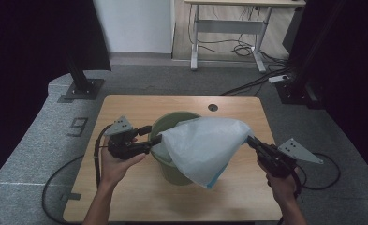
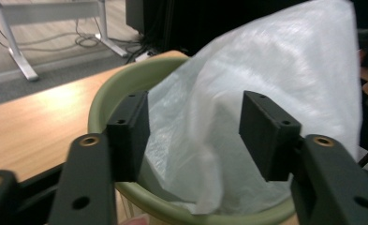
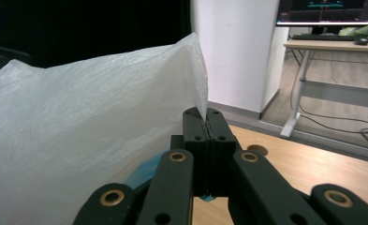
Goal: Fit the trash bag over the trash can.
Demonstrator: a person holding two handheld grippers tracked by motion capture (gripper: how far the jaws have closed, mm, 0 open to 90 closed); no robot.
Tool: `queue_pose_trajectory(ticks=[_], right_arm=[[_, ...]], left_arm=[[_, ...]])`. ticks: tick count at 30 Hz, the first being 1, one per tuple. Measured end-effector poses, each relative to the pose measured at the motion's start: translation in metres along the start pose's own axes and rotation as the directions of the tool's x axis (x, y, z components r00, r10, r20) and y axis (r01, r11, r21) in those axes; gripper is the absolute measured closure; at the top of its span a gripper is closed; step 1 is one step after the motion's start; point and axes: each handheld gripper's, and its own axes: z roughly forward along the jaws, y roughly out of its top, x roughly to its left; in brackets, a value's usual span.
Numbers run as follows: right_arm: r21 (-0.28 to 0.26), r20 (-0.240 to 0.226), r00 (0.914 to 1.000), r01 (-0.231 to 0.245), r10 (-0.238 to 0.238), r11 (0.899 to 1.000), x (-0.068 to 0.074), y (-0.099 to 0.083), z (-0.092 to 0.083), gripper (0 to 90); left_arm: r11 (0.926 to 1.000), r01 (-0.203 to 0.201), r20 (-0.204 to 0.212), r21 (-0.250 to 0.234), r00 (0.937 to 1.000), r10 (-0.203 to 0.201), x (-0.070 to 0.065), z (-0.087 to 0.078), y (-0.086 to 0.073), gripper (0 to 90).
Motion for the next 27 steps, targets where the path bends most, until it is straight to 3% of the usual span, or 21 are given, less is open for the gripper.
queue_pose_trajectory(ticks=[6, 10, 17, 19, 20, 27], right_arm=[[0.025, 0.025, 0.9997, -0.002, 0.002, 1.000, 0.000, 0.000, 0.003, 87.8], [0.037, 0.023, 0.9997, -0.002, 0.001, 0.999, 0.005, 0.000, 0.008, 87.8], [0.028, -0.043, 0.9989, 0.017, -0.016, 0.999, 0.029, 0.001, 0.020, 87.5], [0.029, -0.061, 0.9980, 0.017, -0.015, 0.999, 0.034, 0.000, 0.024, 87.5], [0.032, -0.072, 0.9973, 0.018, -0.016, 0.999, 0.038, -0.001, 0.026, 87.4], [0.035, -0.130, 0.9910, 0.036, -0.031, 0.999, 0.057, 0.000, 0.038, 87.3]], left_arm=[[0.9999, 0.004, 0.035, -0.016, 0.9994, -0.003, -0.003, -0.006, 0.003, 34.7], [0.9991, -0.037, 0.079, -0.021, 0.9961, 0.039, -0.020, 0.003, 0.009, 34.1], [0.9935, -0.113, 0.147, 0.005, 0.9828, 0.111, -0.052, 0.028, 0.012, 29.4], [0.9926, -0.121, 0.154, 0.013, 0.9811, 0.118, -0.055, 0.031, 0.012, 28.1], [0.9896, -0.138, 0.162, 0.039, 0.9781, 0.130, -0.061, 0.038, 0.012, 27.3], [0.9837, -0.152, 0.162, 0.096, 0.9774, 0.135, -0.068, 0.055, 0.006, 22.9]])
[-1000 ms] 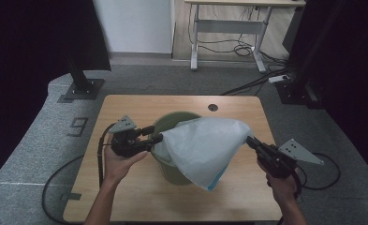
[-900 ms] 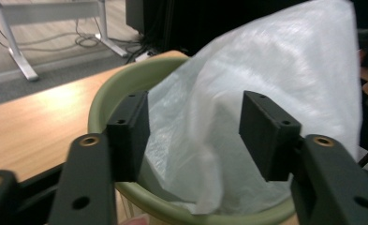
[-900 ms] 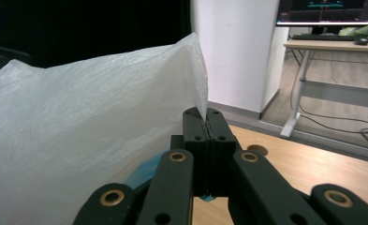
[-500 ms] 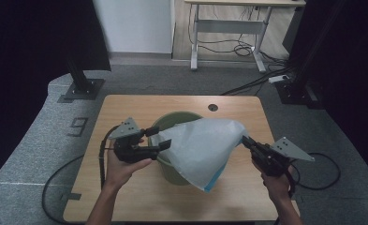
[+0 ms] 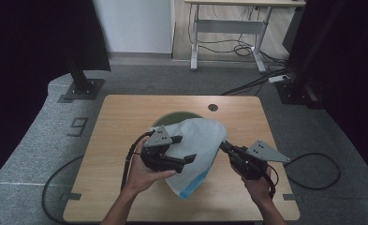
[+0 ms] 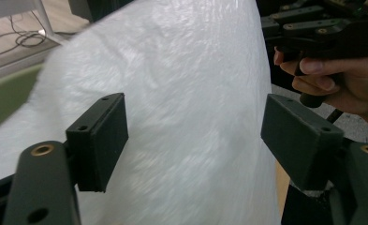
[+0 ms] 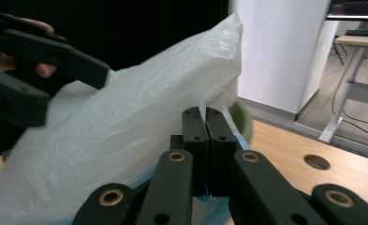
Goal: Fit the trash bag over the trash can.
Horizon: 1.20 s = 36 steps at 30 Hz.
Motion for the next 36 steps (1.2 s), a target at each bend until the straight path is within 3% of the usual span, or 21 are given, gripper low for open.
queue_pose_trajectory(ticks=[5, 7, 8, 9, 11, 15, 20, 26, 29, 32, 36], right_arm=[[-0.001, -0.027, 0.9996, 0.005, -0.005, 1.000, 0.009, 0.003, 0.008, 87.3], [-0.002, -0.032, 0.9995, 0.005, -0.005, 1.000, 0.010, 0.004, 0.009, 87.3], [-0.003, -0.036, 0.9993, 0.009, -0.009, 1.000, 0.012, 0.004, 0.010, 87.3], [-0.006, -0.044, 0.9990, 0.012, -0.013, 1.000, 0.015, 0.006, 0.011, 87.3], [-0.006, -0.048, 0.9987, 0.016, -0.016, 1.000, 0.017, 0.007, 0.012, 87.3], [-0.007, -0.042, 0.9987, 0.028, -0.028, 1.000, 0.018, 0.009, 0.012, 87.3], [-0.001, -0.023, 0.9991, 0.036, -0.036, 0.999, 0.016, 0.009, 0.012, 87.3], [0.009, -0.013, 0.9998, 0.014, -0.014, 1.000, 0.012, 0.007, 0.015, 87.3], [0.000, -0.015, 0.9998, -0.011, 0.011, 1.000, 0.007, 0.009, 0.013, 87.3], [-0.011, -0.013, 0.9994, -0.033, 0.033, 0.999, 0.004, 0.012, 0.011, 87.3], [-0.019, -0.020, 0.9990, -0.041, 0.040, 0.999, 0.004, 0.015, 0.010, 87.3]], left_arm=[[0.9999, 0.003, -0.017, -0.011, 0.9998, -0.003, -0.001, 0.007, -0.002, 28.4], [0.9998, -0.006, -0.024, -0.021, 0.9997, 0.006, -0.002, 0.008, -0.003, 42.3], [0.9992, -0.025, -0.026, -0.032, 0.9994, 0.025, -0.003, 0.008, -0.003, 42.3], [0.9981, -0.043, -0.017, -0.043, 0.9990, 0.042, -0.005, 0.008, -0.004, 56.5], [0.9982, -0.042, 0.003, -0.042, 0.9991, 0.042, -0.006, 0.010, -0.003, 62.5], [0.9989, -0.029, 0.009, -0.037, 0.9995, 0.029, -0.007, 0.010, -0.003, 58.7], [0.9994, -0.004, -0.007, -0.034, 1.0000, 0.004, -0.012, 0.006, -0.003, 34.7], [0.9985, -0.024, -0.034, 0.050, 0.9991, 0.025, -0.022, 0.009, -0.010, 20.8], [0.9974, -0.014, -0.033, 0.070, 0.9993, 0.016, -0.017, 0.014, -0.015, 22.1], [0.9975, -0.027, -0.005, 0.065, 0.9996, 0.027, -0.015, 0.017, -0.019, 37.1], [0.9975, -0.016, 0.046, 0.069, 0.9989, 0.013, -0.011, 0.019, -0.019, 55.6]])
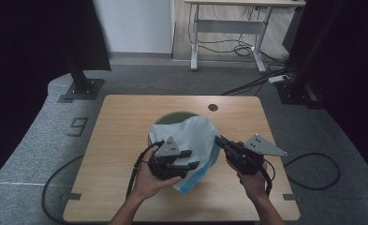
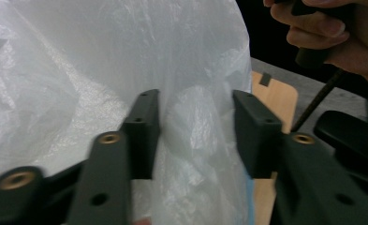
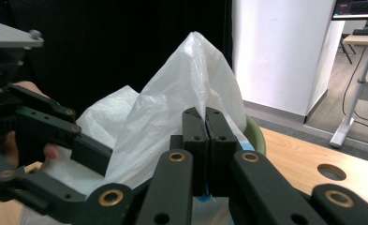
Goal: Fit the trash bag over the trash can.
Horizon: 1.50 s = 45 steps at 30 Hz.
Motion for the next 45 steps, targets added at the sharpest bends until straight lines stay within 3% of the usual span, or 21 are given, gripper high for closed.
queue_pose_trajectory(ticks=[2, 3, 6, 11, 13, 18, 20, 24, 28, 32, 37, 43, 45], right_arm=[[0.000, -0.002, 1.0000, 0.005, -0.005, 1.000, 0.001, 0.001, 0.000, 87.3], [0.000, -0.006, 0.9999, 0.013, -0.013, 1.000, 0.003, 0.002, -0.001, 87.3], [0.000, -0.002, 0.9997, 0.025, -0.025, 1.000, 0.004, 0.003, -0.002, 87.2], [0.008, 0.002, 0.9998, 0.022, -0.022, 1.000, 0.001, 0.002, -0.003, 86.3], [0.015, 0.005, 0.9998, 0.021, -0.021, 1.000, -0.002, 0.001, -0.003, 85.9], [0.022, 0.005, 0.9998, 0.017, -0.017, 1.000, -0.005, 0.000, -0.004, 81.7], [0.022, 0.005, 0.9999, 0.017, -0.017, 1.000, -0.006, 0.001, -0.005, 80.7], [0.011, 0.039, 0.9991, 0.015, -0.016, 1.000, -0.008, -0.002, -0.013, 60.4], [0.009, 0.068, 0.9976, 0.013, -0.013, 1.000, -0.006, -0.013, -0.030, 50.7], [-0.001, 0.093, 0.9955, 0.019, -0.019, 1.000, -0.004, -0.022, -0.044, 48.1], [-0.005, 0.080, 0.9967, 0.012, -0.011, 1.000, 0.001, -0.031, -0.056, 47.0], [0.019, 0.044, 0.9990, 0.001, -0.002, 1.000, 0.006, -0.039, -0.048, 47.1], [0.027, 0.039, 0.9990, -0.021, 0.020, 0.999, 0.004, -0.041, -0.039, 47.4]], left_arm=[[1.0000, 0.006, 0.018, 0.000, 0.9998, -0.006, 0.001, 0.000, 0.000, 59.4], [1.0000, 0.008, 0.026, 0.000, 0.9996, -0.008, 0.001, 0.000, 0.000, 66.9], [0.9998, 0.010, 0.081, -0.017, 0.9967, -0.009, 0.003, -0.004, 0.001, 73.6], [0.9981, 0.025, 0.118, -0.056, 0.9928, -0.019, 0.006, -0.010, 0.003, 82.4], [0.9939, 0.055, 0.154, -0.096, 0.9873, -0.040, 0.012, -0.014, 0.004, 85.9], [0.9871, 0.100, 0.198, -0.125, 0.9774, -0.074, 0.025, -0.018, 0.005, 90.0], [0.9868, 0.101, 0.190, -0.127, 0.9789, -0.075, 0.026, -0.019, 0.005, 90.0], [0.9797, 0.120, 0.158, -0.160, 0.9829, -0.095, 0.030, -0.024, 0.008, 90.0], [0.9782, 0.130, 0.141, -0.162, 0.9841, -0.108, 0.032, -0.024, 0.010, 90.0], [0.9742, 0.153, 0.138, -0.166, 0.9817, -0.131, 0.036, -0.023, 0.010, 90.0], [0.9682, 0.181, 0.138, -0.173, 0.9779, -0.158, 0.041, -0.022, 0.010, 90.0], [0.9641, 0.191, 0.140, -0.184, 0.9760, -0.167, 0.042, -0.023, 0.010, 90.0], [0.9643, 0.190, 0.132, -0.184, 0.9770, -0.168, 0.043, -0.024, 0.009, 90.0]])
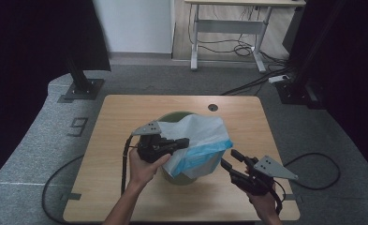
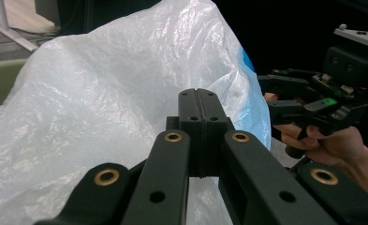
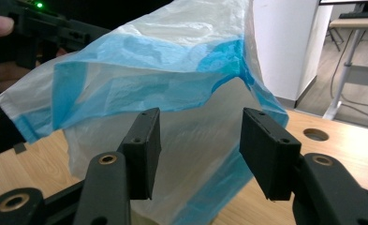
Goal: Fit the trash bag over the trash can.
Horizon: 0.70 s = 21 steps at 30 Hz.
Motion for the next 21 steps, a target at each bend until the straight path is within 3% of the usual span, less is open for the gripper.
queue_pose_trajectory(ticks=[7, 12, 14, 21], right_arm=[[-0.006, -0.005, 0.9997, -0.023, 0.023, 1.000, -0.002, 0.005, 0.017, 48.4], [-0.029, -0.033, 0.9950, -0.096, 0.095, 0.995, -0.007, 0.008, 0.032, 50.2], [-0.035, -0.036, 0.9944, -0.101, 0.100, 0.994, -0.007, 0.009, 0.034, 52.4], [-0.044, -0.006, 0.9965, -0.084, 0.084, 0.995, -0.005, 0.017, 0.039, 78.5]], left_arm=[[0.9999, 0.008, -0.004, -0.014, 1.0000, -0.008, 0.003, -0.004, 0.000, 90.0], [0.9997, 0.018, -0.009, -0.015, 0.9998, -0.018, 0.006, -0.005, -0.003, 90.0], [0.9996, 0.023, -0.011, -0.015, 0.9997, -0.023, 0.007, -0.005, -0.005, 90.0], [0.9996, 0.022, -0.014, -0.018, 0.9997, -0.022, 0.007, -0.006, -0.004, 90.0]])
